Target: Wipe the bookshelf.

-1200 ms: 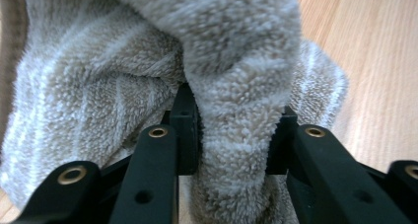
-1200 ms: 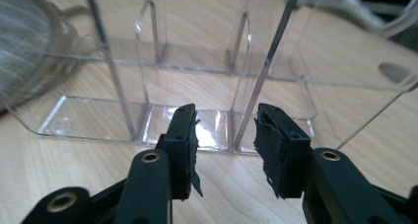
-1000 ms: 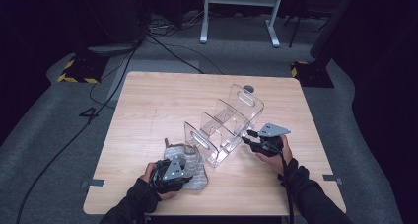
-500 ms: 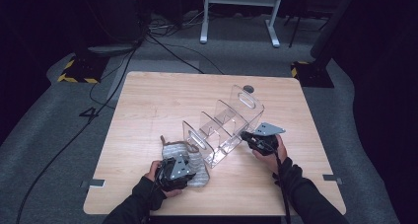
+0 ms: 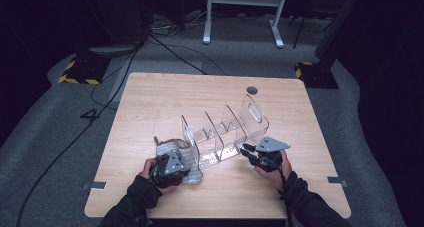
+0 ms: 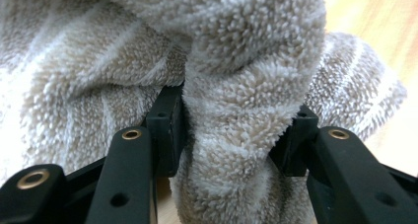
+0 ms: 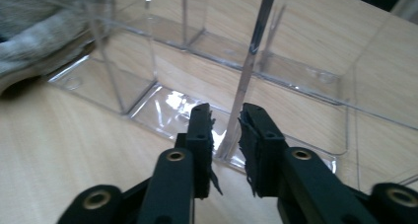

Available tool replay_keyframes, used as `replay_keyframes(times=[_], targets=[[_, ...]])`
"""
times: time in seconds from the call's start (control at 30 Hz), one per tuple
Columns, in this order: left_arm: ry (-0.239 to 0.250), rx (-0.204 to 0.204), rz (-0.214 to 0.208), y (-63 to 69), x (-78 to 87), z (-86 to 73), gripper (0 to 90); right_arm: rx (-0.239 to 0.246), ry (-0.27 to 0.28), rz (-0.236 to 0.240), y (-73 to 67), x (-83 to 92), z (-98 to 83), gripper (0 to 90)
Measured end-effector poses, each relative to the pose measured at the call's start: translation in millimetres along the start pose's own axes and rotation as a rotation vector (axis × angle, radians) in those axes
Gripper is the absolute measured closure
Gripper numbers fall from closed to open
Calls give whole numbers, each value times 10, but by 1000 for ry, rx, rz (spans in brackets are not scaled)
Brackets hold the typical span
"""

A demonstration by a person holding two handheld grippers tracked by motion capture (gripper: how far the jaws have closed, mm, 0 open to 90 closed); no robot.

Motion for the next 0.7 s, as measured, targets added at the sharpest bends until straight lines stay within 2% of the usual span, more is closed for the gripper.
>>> replay_keyframes(times=[0.07,0.1,0.17,0.27,0.4,0.53,0.6,0.7], targets=[[3,18,-3,-50,6,-26,541,21,-7,19,-61,23,-17,696],[3,23,2,-75,9,-38,541,36,-4,24,-98,46,-28,653],[2,31,4,-104,14,-55,540,45,-6,13,-132,76,-38,632],[-3,41,17,-125,19,-70,505,29,4,9,-129,231,-92,600],[-11,49,28,-125,13,-66,461,-3,14,-75,81,403,-222,586],[-1,59,9,-139,-11,-59,419,-70,5,-144,381,382,-314,555],[1,61,3,-146,-18,-59,405,-120,0,-124,527,305,-327,533],[4,63,1,-149,-21,-60,404,-116,-19,-139,617,179,-302,513]])
Point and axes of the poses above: each handheld gripper's, and its own axes: x roughly backward along the jaws, z roughly out of its top, y roughly to its right, the point moved 1 cm from there along -x, roughly forward along the jaws, and after that the axes turned 12 degrees about -y, right-handed, at the moved point
